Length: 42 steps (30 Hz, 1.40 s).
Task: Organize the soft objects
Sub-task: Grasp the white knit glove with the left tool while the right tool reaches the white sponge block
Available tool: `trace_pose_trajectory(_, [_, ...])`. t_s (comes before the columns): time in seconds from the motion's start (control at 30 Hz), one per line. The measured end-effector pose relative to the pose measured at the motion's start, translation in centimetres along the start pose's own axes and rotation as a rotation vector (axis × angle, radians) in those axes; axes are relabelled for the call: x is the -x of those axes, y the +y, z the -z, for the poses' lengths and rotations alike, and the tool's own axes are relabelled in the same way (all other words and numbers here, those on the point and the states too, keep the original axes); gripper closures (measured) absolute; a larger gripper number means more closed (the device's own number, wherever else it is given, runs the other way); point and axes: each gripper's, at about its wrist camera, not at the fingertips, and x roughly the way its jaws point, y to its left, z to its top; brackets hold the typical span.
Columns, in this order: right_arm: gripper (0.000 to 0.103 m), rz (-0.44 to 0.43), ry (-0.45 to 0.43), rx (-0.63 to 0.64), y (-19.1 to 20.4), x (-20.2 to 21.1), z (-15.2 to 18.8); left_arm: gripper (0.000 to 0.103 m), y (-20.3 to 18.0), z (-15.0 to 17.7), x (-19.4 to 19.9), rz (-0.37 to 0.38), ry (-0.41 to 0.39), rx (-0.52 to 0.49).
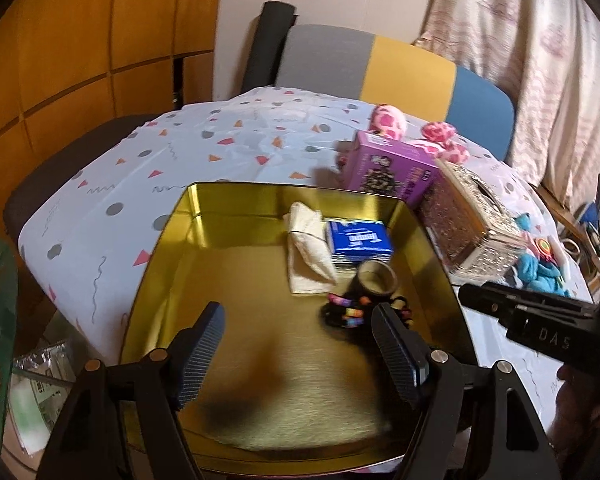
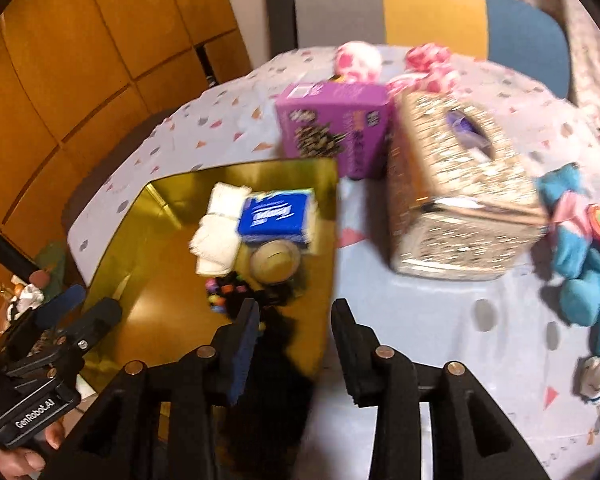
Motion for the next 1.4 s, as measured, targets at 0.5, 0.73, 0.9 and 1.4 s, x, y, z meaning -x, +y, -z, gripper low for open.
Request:
trace_pose_trajectory(0.5, [0.064,0.203,-0.118,-0.235,-12.9,5.8,1.3,0.027,-6.4,-0.1,0.1,0.064,0.005,-0.166])
trace_pose_trajectory(0.73, [0.063,0.301,-0.175,-0.361,-19.0,9.2,2.9,0.027,-9.6,-0.1,0.1,0.108,0.003,-0.243])
trace_pose_trajectory(0.9, [0.063,0.371,-0.23,-0.493,-24.1,12.8,4.9,0.027,-12.1,-0.3,-0.1,0.154,0.008,-0.3])
trace_pose_trajectory(1.4, [0.06,0.434,-0.315,-0.782,-32.4,18.7,10.9,0.027,-27.6,1.8,-2.4,0.451,0.074,-0.614])
